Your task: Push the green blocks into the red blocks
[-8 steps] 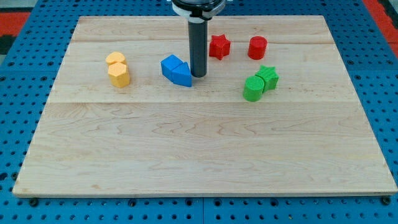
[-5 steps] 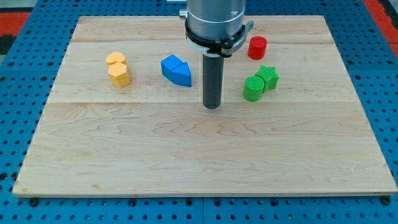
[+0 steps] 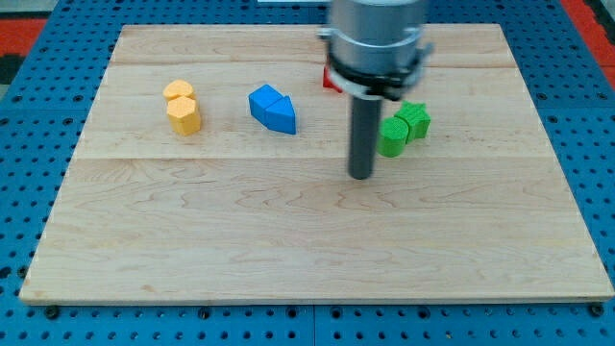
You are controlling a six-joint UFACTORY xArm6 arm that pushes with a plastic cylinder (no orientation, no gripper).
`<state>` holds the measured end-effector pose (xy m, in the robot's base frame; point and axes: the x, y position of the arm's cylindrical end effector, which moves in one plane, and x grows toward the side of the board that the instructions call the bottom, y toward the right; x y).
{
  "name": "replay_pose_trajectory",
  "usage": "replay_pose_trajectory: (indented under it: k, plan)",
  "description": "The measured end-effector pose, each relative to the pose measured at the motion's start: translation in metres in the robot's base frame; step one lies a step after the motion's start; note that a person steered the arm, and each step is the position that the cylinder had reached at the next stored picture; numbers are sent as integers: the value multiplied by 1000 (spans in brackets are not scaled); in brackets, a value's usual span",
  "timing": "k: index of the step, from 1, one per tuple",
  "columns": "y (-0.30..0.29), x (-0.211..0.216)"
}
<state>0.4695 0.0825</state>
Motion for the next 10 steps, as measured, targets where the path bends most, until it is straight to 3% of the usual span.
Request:
replay_pose_trajectory:
  k: [1,2,3,4,6,7,8,9,10]
  plan:
    - [69,-46]
    - [57,-86]
    - [38,-91]
    - [82,-59]
    - [-16,-77]
    - [-9,-104]
    - [14,-96]
    - [62,-53]
    - [26,-22]
